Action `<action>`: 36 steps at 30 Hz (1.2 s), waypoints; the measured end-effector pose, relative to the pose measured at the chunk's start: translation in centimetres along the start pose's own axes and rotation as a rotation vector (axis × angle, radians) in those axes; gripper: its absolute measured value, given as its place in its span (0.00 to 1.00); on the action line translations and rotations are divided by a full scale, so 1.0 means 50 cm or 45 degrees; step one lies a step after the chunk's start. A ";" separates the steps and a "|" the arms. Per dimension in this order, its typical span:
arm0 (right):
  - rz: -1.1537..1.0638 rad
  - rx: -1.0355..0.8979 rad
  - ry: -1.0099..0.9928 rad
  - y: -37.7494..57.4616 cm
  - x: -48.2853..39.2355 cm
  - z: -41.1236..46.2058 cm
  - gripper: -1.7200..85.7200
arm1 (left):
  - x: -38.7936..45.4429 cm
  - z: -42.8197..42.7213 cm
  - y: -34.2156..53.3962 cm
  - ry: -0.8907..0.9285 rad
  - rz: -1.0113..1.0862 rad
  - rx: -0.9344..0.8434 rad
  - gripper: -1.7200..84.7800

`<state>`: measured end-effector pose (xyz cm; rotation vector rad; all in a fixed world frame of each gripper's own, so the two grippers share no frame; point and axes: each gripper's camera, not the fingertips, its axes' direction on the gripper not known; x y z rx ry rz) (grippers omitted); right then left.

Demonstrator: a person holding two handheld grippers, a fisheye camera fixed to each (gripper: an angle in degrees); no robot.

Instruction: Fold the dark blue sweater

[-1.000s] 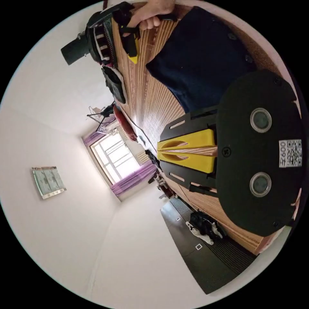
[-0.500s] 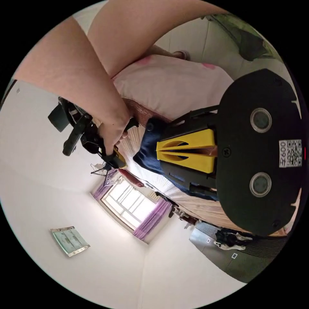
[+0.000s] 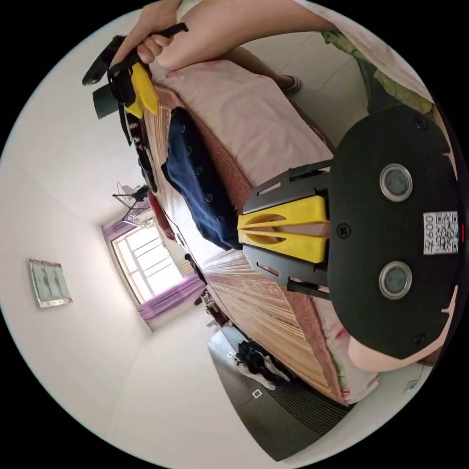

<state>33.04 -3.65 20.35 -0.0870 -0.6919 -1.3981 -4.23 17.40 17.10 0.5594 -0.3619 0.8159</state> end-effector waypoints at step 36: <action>0.574 0.264 -0.330 -0.046 0.234 -0.050 0.05 | 0.436 0.001 -0.492 0.006 1.099 0.309 0.07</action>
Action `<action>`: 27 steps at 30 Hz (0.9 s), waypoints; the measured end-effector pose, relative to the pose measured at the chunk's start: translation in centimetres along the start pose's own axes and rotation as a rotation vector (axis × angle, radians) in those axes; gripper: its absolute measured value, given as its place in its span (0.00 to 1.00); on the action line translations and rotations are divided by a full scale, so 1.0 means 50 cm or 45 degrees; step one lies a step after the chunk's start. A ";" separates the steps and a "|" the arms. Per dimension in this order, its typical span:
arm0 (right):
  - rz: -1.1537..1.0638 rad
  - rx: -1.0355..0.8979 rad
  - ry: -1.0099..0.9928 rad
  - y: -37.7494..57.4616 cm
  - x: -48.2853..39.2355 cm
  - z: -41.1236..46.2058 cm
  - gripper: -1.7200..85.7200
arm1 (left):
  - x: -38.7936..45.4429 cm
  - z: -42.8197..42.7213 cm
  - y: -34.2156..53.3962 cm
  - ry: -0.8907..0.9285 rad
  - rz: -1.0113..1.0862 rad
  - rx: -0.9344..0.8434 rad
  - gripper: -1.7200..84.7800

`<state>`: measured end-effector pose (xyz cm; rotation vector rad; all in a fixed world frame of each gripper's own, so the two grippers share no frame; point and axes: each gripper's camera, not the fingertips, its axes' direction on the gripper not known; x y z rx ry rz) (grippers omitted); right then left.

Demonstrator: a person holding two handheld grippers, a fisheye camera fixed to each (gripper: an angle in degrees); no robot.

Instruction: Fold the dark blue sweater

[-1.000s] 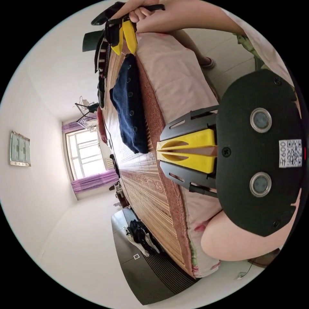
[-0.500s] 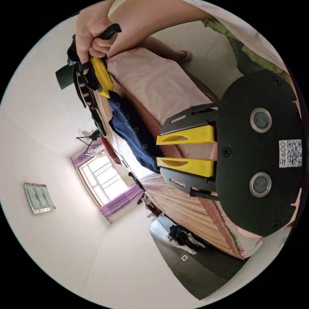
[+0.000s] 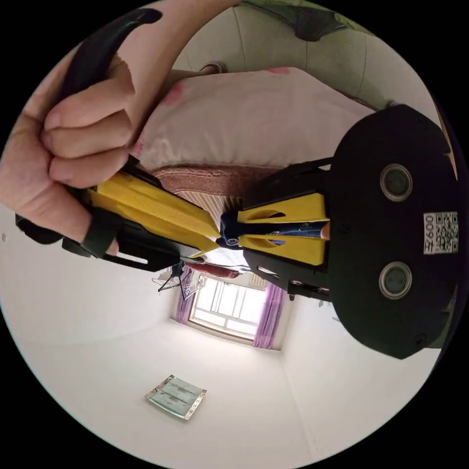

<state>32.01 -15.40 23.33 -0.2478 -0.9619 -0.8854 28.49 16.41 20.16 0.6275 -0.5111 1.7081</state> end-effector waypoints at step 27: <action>0.467 -0.436 -0.099 -0.242 0.154 0.112 0.08 | 0.075 -0.168 -0.198 -0.455 0.473 0.058 0.11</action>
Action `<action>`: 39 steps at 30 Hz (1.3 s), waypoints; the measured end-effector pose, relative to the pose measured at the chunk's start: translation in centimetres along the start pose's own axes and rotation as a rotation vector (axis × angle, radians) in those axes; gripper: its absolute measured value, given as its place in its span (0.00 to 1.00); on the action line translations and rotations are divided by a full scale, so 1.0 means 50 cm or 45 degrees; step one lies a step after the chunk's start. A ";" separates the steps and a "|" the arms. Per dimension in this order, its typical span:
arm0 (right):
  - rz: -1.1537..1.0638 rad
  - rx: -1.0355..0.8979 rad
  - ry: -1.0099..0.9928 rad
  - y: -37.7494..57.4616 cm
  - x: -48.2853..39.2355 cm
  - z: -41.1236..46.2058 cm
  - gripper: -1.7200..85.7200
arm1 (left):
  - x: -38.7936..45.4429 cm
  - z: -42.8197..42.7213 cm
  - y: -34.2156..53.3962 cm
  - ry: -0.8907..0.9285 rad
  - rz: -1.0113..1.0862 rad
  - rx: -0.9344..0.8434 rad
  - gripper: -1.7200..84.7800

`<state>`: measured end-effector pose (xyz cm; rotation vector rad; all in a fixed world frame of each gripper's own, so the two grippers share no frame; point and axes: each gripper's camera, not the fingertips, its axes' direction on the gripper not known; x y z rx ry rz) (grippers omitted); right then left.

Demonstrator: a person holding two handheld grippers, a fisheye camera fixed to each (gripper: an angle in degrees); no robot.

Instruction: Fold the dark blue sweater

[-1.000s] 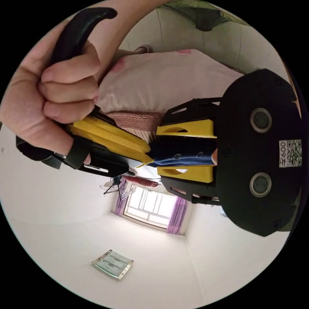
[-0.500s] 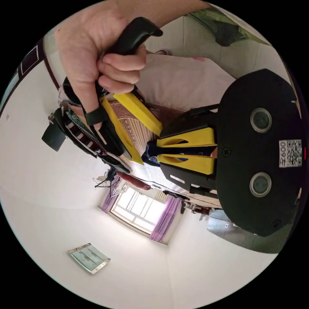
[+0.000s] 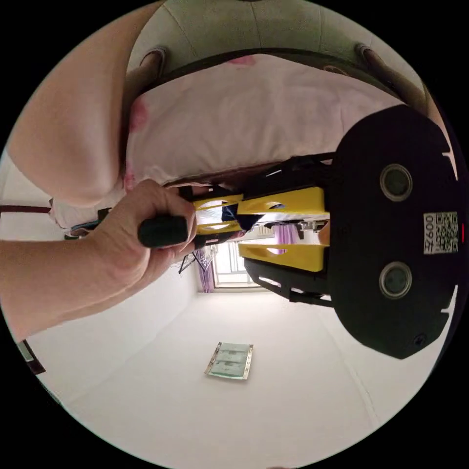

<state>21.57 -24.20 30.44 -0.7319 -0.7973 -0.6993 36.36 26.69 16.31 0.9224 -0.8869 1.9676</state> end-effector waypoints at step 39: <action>0.095 -0.152 0.060 -0.029 -0.015 -0.019 0.01 | 0.177 0.037 0.250 0.136 0.061 -0.457 0.09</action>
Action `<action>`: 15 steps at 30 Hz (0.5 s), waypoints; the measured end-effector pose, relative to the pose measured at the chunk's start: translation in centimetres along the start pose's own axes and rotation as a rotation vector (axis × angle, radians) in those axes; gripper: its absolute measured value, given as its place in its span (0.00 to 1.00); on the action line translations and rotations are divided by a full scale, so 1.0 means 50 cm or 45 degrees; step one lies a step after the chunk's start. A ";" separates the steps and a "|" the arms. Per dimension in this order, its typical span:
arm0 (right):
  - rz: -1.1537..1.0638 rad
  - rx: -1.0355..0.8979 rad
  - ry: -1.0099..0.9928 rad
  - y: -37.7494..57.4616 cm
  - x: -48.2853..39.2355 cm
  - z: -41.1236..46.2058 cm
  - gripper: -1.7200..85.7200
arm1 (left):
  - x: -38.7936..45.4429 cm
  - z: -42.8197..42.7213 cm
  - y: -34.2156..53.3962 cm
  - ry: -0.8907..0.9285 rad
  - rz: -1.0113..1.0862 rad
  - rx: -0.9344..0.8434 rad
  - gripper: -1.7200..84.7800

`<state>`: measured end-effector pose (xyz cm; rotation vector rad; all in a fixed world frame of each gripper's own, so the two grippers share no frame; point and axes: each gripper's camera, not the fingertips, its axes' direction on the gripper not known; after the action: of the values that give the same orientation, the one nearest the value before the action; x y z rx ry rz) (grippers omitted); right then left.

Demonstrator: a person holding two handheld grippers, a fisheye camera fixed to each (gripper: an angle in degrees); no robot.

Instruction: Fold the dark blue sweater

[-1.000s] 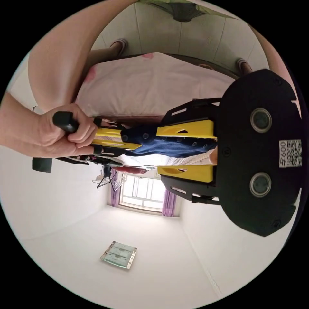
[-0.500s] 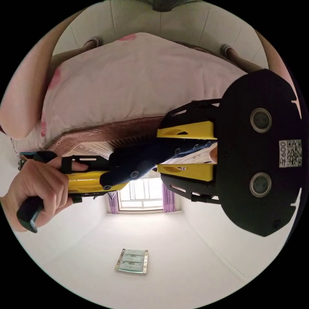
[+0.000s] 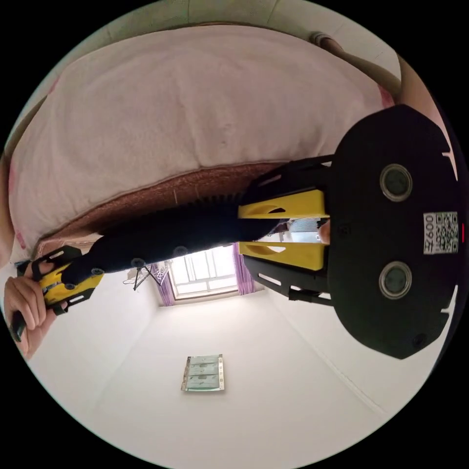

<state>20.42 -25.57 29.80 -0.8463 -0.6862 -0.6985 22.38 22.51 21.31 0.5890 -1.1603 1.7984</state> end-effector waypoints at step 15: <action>-0.122 0.061 0.035 0.112 0.022 0.047 0.04 | 0.041 0.031 0.165 0.239 -0.294 0.010 0.04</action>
<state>24.79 -21.22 29.41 -0.7626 -0.7193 -0.7755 14.08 20.61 19.70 0.5238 -0.9202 1.6233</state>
